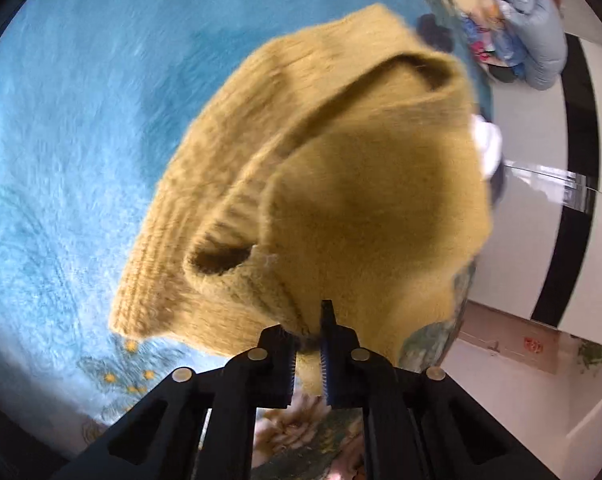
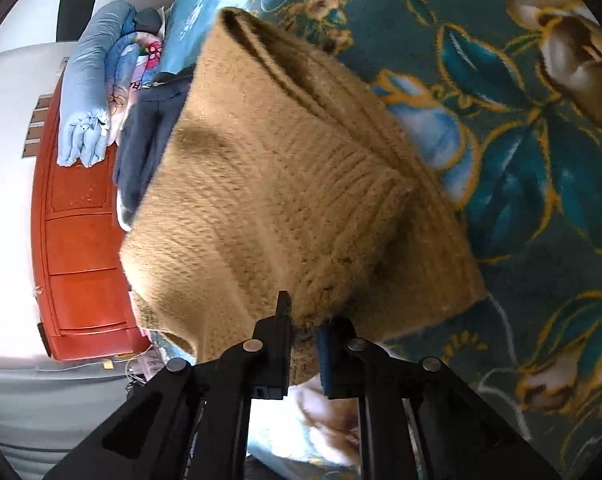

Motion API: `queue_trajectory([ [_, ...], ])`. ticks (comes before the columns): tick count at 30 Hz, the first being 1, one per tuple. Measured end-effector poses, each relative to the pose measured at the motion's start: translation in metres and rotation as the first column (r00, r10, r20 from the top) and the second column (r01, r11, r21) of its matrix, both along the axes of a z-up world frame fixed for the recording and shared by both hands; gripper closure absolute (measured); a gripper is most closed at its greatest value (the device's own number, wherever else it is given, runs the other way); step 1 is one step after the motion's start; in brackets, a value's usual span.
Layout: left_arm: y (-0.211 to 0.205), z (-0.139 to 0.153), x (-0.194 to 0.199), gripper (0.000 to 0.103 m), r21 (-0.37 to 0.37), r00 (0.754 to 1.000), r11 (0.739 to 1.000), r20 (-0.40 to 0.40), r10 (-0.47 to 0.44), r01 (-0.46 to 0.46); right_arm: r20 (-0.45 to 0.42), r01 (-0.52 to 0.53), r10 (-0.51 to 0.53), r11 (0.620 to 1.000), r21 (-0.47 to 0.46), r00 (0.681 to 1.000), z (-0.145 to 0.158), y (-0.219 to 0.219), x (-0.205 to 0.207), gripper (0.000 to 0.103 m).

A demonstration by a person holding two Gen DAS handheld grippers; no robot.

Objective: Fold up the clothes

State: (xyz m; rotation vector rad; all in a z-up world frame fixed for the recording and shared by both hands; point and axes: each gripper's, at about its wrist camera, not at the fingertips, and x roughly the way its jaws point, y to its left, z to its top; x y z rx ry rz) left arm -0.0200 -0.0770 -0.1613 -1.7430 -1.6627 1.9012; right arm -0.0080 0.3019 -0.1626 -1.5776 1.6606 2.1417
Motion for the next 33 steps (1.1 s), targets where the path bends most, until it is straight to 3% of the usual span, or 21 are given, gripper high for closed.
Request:
queue_trajectory([
  [3, -0.001, 0.038, -0.019, 0.093, 0.010, 0.996, 1.000, -0.082, -0.023, 0.024, -0.071, -0.026, 0.023, 0.999, -0.032, 0.997, 0.034, 0.001, -0.013, 0.093],
  [7, -0.008, 0.122, -0.089, 0.093, -0.084, 0.973, 0.995, -0.223, -0.062, 0.044, -0.200, -0.052, 0.049, 0.999, -0.010, 0.979, 0.100, 0.010, -0.074, 0.093],
  [9, -0.014, 0.173, -0.107, 0.093, -0.120, 0.921, 0.992, -0.382, -0.081, 0.038, -0.312, -0.038, 0.034, 0.999, -0.007, 0.949, 0.144, 0.016, -0.106, 0.094],
  [12, -0.005, 0.223, -0.093, 0.093, -0.211, 0.813, 0.975, -0.555, -0.177, 0.069, -0.529, -0.042, 0.087, 0.994, 0.098, 0.844, 0.214, 0.009, -0.116, 0.094],
  [13, -0.003, 0.226, -0.083, 0.093, -0.245, 0.791, 0.966, -0.574, -0.212, 0.082, -0.576, -0.042, 0.113, 0.990, 0.135, 0.810, 0.228, 0.005, -0.113, 0.094],
  [15, -0.005, 0.191, -0.057, 0.093, -0.294, 0.819, 0.949, -0.513, -0.259, 0.116, -0.590, -0.046, 0.129, 0.987, 0.154, 0.797, 0.218, 0.003, -0.102, 0.094],
  [18, -0.015, 0.114, -0.041, 0.093, -0.243, 0.914, 0.959, -0.336, -0.227, 0.148, -0.413, -0.060, 0.115, 0.988, 0.144, 0.904, 0.138, 0.006, -0.083, 0.094],
  [21, -0.014, 0.039, -0.012, 0.093, -0.189, 0.966, 0.972, -0.186, -0.178, 0.142, -0.210, -0.055, 0.073, 0.994, 0.089, 0.975, 0.053, 0.012, -0.053, 0.094],
  [23, -0.014, 0.011, 0.005, 0.093, -0.154, 0.979, 0.980, -0.134, -0.151, 0.130, -0.126, -0.044, 0.052, 0.997, 0.066, 0.991, 0.014, 0.015, -0.034, 0.094],
  [26, -0.008, 0.003, 0.019, 0.093, -0.149, 0.978, 0.978, -0.128, -0.164, 0.145, -0.099, -0.038, 0.045, 0.997, 0.066, 0.994, 0.000, 0.014, -0.018, 0.094],
  [30, -0.005, 0.008, 0.025, 0.093, -0.154, 0.972, 0.978, -0.166, -0.167, 0.142, -0.143, -0.038, 0.052, 0.994, 0.098, 0.988, 0.018, 0.015, -0.012, 0.094],
  [33, -0.004, -0.015, 0.024, 0.093, -0.206, 0.979, 0.965, -0.085, -0.185, 0.164, -0.111, -0.069, 0.085, 0.988, 0.138, 0.990, 0.013, 0.012, -0.024, 0.094],
])
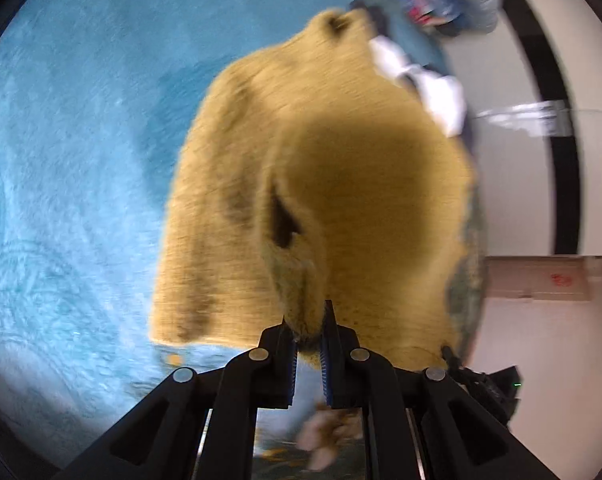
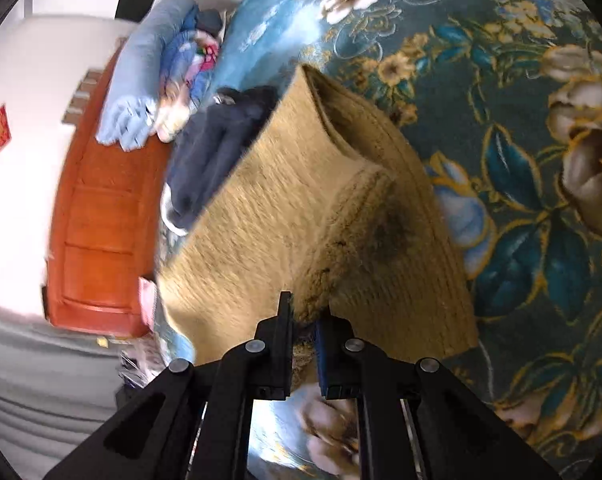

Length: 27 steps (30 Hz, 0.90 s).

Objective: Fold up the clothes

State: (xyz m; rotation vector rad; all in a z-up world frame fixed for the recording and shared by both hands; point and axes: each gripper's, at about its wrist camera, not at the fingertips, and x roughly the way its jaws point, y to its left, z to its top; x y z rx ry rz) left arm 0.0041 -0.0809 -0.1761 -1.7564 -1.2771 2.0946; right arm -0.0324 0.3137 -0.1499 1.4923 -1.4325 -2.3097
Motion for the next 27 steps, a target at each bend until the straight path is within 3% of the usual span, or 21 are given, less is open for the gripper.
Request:
queue_trajectory([
  [4, 0.000, -0.015, 0.006, 0.091, -0.024, 0.999, 1.000, 0.034, 0.002, -0.001, 0.106, 0.014, -0.015, 1.000, 0.005, 0.994, -0.034, 0.000, -0.004, 0.094],
  [8, 0.002, -0.005, 0.009, 0.086, -0.031, 0.999, 0.999, 0.004, -0.042, 0.042, 0.103, 0.014, -0.015, 1.000, 0.009, 0.995, -0.035, 0.000, 0.001, 0.093],
  [12, -0.003, 0.013, 0.017, 0.050, -0.090, 0.997, 0.994, -0.044, -0.071, 0.066, 0.090, -0.015, 0.011, 0.999, 0.044, 0.996, -0.022, 0.007, 0.004, 0.087],
  [14, -0.010, 0.021, 0.019, 0.043, -0.154, 0.995, 0.986, -0.065, -0.074, 0.063, 0.074, -0.015, 0.009, 0.996, 0.088, 0.997, -0.012, 0.013, 0.009, 0.070],
  [15, -0.014, 0.021, 0.014, 0.040, -0.186, 0.995, 0.981, -0.065, -0.071, 0.057, 0.070, -0.011, 0.004, 0.995, 0.099, 0.998, -0.011, 0.017, 0.012, 0.057],
  [17, -0.021, 0.019, 0.003, 0.035, -0.233, 0.996, 0.971, -0.060, -0.059, 0.044, 0.066, -0.003, -0.005, 0.993, 0.116, 0.998, -0.010, 0.024, 0.019, 0.046],
  [20, -0.032, -0.001, -0.005, 0.031, -0.191, 1.000, 0.981, -0.022, -0.018, 0.014, 0.068, 0.037, -0.044, 0.995, 0.087, 0.997, -0.018, 0.034, 0.021, 0.043],
  [22, -0.037, -0.010, -0.007, 0.025, -0.145, 1.000, 0.989, -0.017, 0.006, -0.008, 0.072, 0.056, -0.063, 0.994, 0.091, 0.995, -0.023, 0.040, 0.022, 0.028],
  [24, -0.040, -0.015, -0.009, 0.017, -0.088, 0.999, 0.996, -0.030, 0.026, -0.028, 0.067, 0.061, -0.065, 0.996, 0.069, 0.996, -0.028, 0.047, 0.020, 0.028],
  [27, -0.047, -0.019, -0.015, 0.016, -0.005, 0.998, 0.998, -0.039, 0.055, -0.056, 0.046, 0.065, -0.066, 0.998, 0.024, 0.997, -0.033, 0.055, 0.017, 0.028],
])
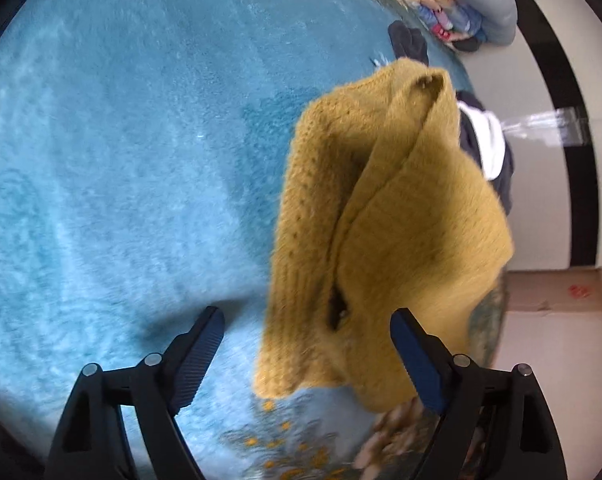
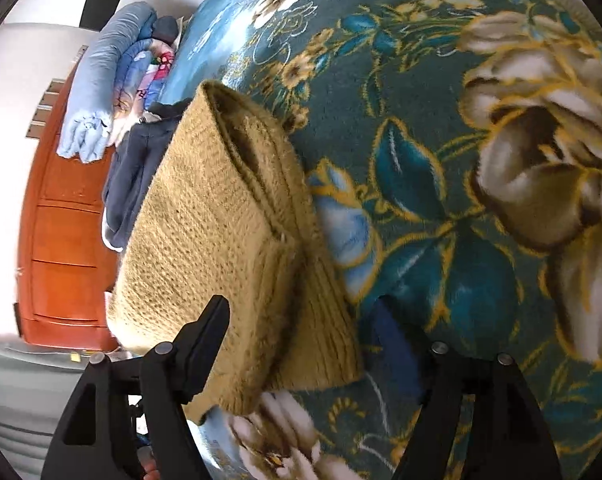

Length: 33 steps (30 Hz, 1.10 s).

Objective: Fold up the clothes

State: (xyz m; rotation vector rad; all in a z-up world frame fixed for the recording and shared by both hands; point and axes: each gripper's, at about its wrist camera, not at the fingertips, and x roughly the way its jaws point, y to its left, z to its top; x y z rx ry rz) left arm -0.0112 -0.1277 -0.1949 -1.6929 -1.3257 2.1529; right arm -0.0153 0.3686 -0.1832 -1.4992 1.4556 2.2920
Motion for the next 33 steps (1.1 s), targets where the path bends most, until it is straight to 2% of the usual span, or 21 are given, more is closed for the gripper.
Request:
queue_trajectory([
  [2, -0.001, -0.001, -0.005, 0.017, 0.019, 1.000, 1.000, 0.001, -0.005, 0.005, -0.014, 0.006, -0.006, 0.999, -0.032, 1.000, -0.003, 0.004, -0.002, 0.027],
  [5, 0.004, 0.002, -0.012, 0.018, 0.004, 0.999, 0.999, -0.007, -0.038, 0.038, -0.029, -0.006, 0.005, 0.998, -0.056, 1.000, -0.004, 0.004, -0.007, 0.026],
  [6, 0.005, 0.003, -0.013, 0.022, -0.004, 0.999, 0.999, -0.004, -0.042, 0.042, -0.033, -0.015, 0.014, 0.998, -0.057, 0.999, -0.003, 0.002, -0.009, 0.028],
  [9, 0.006, 0.002, -0.012, 0.037, -0.033, 0.999, 0.999, 0.027, -0.034, 0.034, -0.018, -0.035, 0.034, 0.998, -0.054, 0.999, -0.003, -0.001, -0.012, 0.046],
  [10, 0.006, 0.003, -0.011, 0.045, -0.048, 0.999, 0.998, 0.037, -0.027, 0.029, -0.008, -0.040, 0.040, 0.998, -0.046, 0.999, -0.003, -0.002, -0.011, 0.053],
  [11, 0.005, 0.003, -0.010, 0.050, -0.061, 0.998, 0.998, 0.051, -0.023, 0.026, -0.004, -0.042, 0.042, 0.998, -0.049, 0.999, -0.004, -0.004, -0.013, 0.056],
  [13, 0.005, 0.002, -0.009, 0.072, -0.082, 0.996, 0.996, 0.083, -0.018, 0.025, 0.005, -0.045, 0.046, 0.997, -0.056, 0.999, -0.006, -0.007, -0.015, 0.061],
  [14, 0.004, 0.004, -0.008, 0.077, -0.091, 0.996, 0.996, 0.092, -0.014, 0.022, 0.010, -0.047, 0.048, 0.997, -0.057, 0.999, -0.006, -0.009, -0.017, 0.063],
  [15, 0.004, 0.006, -0.007, 0.082, -0.093, 0.996, 0.995, 0.090, -0.011, 0.019, 0.019, -0.050, 0.051, 0.997, -0.052, 0.999, -0.005, -0.011, -0.018, 0.074],
  [18, 0.001, 0.027, -0.007, 0.085, -0.104, 0.998, 0.994, 0.067, -0.016, 0.023, 0.027, -0.053, 0.054, 0.998, -0.044, 0.998, 0.005, -0.016, -0.023, 0.081],
  [20, -0.005, 0.054, -0.016, 0.086, -0.081, 1.000, 0.997, 0.025, -0.018, 0.020, -0.006, -0.058, 0.058, 0.997, -0.048, 0.998, 0.022, -0.019, -0.029, 0.083],
  [23, -0.016, 0.115, -0.032, 0.086, -0.055, 0.996, 0.998, -0.088, -0.022, 0.018, -0.099, -0.077, 0.070, 0.995, -0.070, 0.993, 0.066, -0.020, -0.042, 0.084],
  [25, -0.024, 0.163, -0.047, 0.086, -0.067, 0.982, 0.997, -0.184, -0.037, 0.025, -0.198, -0.094, 0.078, 0.993, -0.071, 0.977, 0.109, -0.018, -0.050, 0.084],
  [28, -0.030, 0.234, -0.055, 0.086, -0.085, 0.940, 0.996, -0.334, -0.067, 0.040, -0.345, -0.111, 0.085, 0.992, -0.057, 0.935, 0.171, -0.014, -0.051, 0.084],
  [29, -0.039, 0.245, -0.046, 0.086, -0.088, 0.929, 0.995, -0.362, -0.073, 0.044, -0.382, -0.116, 0.090, 0.992, -0.045, 0.920, 0.185, -0.014, -0.046, 0.084],
  [30, -0.043, 0.244, -0.036, 0.086, -0.086, 0.924, 0.995, -0.375, -0.079, 0.050, -0.419, -0.120, 0.095, 0.992, -0.034, 0.903, 0.199, -0.013, -0.042, 0.084],
  [31, -0.039, 0.247, -0.037, 0.086, -0.080, 0.925, 0.995, -0.370, -0.084, 0.058, -0.449, -0.123, 0.100, 0.992, -0.023, 0.888, 0.211, -0.013, -0.037, 0.084],
  [33, -0.028, 0.233, -0.034, 0.086, -0.054, 0.944, 0.996, -0.317, -0.091, 0.078, -0.438, -0.125, 0.099, 0.992, -0.030, 0.893, 0.211, -0.013, -0.022, 0.084],
])
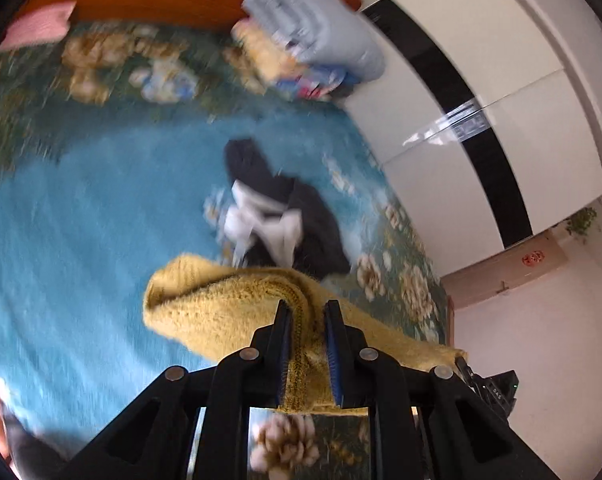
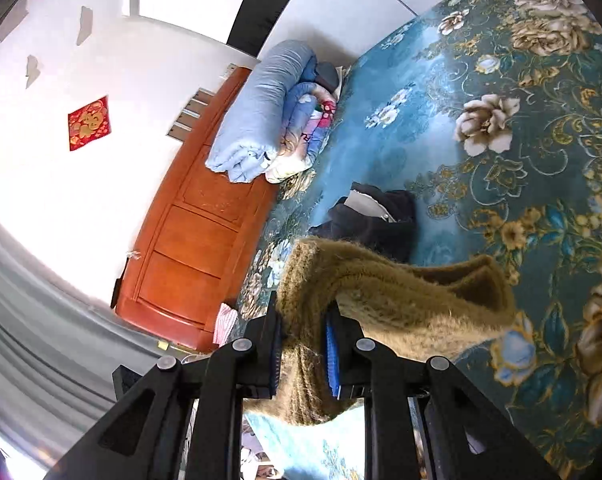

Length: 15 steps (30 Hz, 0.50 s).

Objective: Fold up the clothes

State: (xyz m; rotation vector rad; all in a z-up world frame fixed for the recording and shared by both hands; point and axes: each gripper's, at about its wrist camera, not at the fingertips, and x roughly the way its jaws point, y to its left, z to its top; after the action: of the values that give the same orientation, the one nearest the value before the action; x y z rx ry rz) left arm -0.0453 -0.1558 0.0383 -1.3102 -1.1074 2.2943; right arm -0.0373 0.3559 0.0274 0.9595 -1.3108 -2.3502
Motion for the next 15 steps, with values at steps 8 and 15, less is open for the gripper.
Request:
queue_trajectory([
  [8, 0.009, -0.031, 0.003, 0.086, 0.053, 0.982, 0.999, 0.188, 0.003, -0.014, 0.165, 0.017, -0.009, 0.999, -0.044, 0.986, -0.041, 0.014, 0.035, 0.084],
  [15, 0.009, 0.035, 0.019, 0.086, 0.018, 0.999, 0.999, -0.042, -0.034, 0.035, 0.012, 0.005, -0.004, 0.999, -0.034, 1.000, 0.006, 0.018, 0.024, 0.084],
])
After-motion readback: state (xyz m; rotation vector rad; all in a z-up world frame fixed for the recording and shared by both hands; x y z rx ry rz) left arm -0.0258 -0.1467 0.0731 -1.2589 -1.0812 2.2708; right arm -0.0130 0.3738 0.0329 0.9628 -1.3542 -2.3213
